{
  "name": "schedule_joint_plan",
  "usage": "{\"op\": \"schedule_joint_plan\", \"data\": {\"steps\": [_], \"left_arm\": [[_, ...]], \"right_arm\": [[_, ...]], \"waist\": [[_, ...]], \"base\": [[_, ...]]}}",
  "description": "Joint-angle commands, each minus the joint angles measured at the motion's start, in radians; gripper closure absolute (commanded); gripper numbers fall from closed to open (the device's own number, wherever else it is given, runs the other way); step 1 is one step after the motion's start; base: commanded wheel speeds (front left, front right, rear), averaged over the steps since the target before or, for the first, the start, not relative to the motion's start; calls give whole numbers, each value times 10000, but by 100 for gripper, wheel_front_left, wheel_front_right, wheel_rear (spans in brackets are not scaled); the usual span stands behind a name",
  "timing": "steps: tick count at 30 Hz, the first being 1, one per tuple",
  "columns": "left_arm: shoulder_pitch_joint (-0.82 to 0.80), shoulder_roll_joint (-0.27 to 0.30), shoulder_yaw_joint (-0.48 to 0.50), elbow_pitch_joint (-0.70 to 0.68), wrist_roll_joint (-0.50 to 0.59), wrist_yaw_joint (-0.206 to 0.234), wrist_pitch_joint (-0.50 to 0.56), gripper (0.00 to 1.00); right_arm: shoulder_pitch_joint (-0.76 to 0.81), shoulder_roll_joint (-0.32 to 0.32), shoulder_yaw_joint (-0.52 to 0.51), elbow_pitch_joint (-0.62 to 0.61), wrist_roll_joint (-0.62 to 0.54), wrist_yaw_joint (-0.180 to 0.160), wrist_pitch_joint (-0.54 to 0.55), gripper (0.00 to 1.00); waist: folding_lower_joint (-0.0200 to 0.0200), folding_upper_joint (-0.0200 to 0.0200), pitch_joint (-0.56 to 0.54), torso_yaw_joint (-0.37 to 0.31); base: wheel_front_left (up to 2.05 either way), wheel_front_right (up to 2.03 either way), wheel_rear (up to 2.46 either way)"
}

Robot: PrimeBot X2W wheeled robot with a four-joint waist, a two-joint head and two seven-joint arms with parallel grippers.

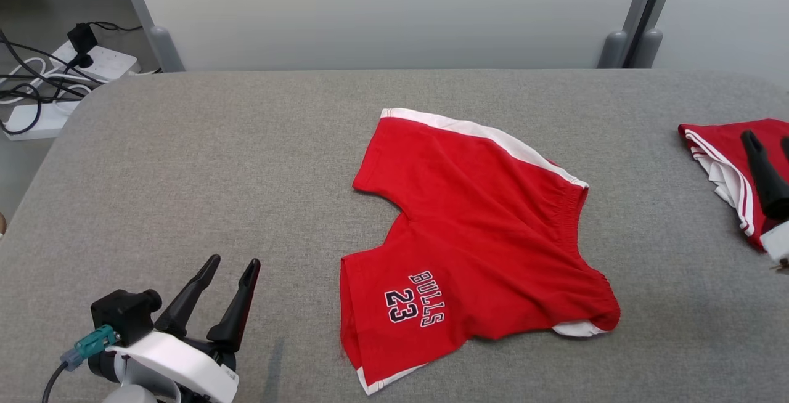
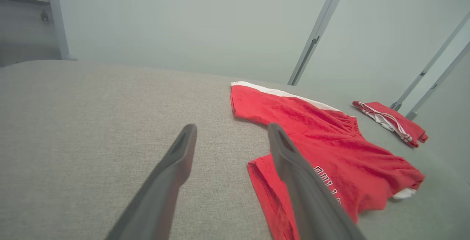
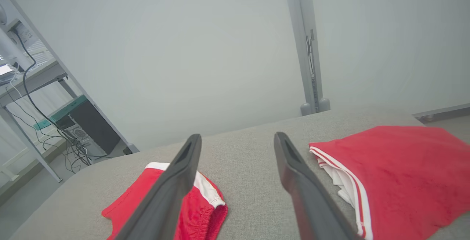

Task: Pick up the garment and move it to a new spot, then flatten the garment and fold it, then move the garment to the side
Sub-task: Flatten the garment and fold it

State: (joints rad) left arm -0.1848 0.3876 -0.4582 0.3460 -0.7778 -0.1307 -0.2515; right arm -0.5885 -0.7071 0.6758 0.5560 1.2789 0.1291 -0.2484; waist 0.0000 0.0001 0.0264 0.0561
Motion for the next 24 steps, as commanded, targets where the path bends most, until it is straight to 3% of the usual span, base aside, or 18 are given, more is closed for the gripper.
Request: {"op": "schedule_joint_plan", "data": {"steps": [1, 5, 10, 16, 24], "left_arm": [[-149, 156, 673, -292, 332, 0, -103, 0], [236, -252, 1292, -433, 973, 0, -103, 0], [578, -673, 2005, -513, 1597, 0, -103, 0], [1045, -1218, 2922, -751, 2541, 0, -103, 0], [1519, -1912, 3903, -1021, 3569, 0, -103, 0]], "right_arm": [[742, 69, -679, -165, -908, 16, -131, 0], [1898, 1012, -2607, -698, -3018, 16, -132, 0], [3056, 1926, -4163, -1531, -5011, 16, -132, 0], [4066, 2745, -5144, -2464, -6667, 16, -133, 0], [4997, 3589, -5813, -3272, -7911, 16, -133, 0]], "waist": [[0, -1, -73, -12], [0, -1, -221, -28], [0, -1, -355, -56], [0, -1, -490, -95], [0, -1, -545, -80]], "base": [[0, 0, 0], [0, 0, 0], [0, 0, 0], [0, 0, 0], [0, 0, 0]]}}
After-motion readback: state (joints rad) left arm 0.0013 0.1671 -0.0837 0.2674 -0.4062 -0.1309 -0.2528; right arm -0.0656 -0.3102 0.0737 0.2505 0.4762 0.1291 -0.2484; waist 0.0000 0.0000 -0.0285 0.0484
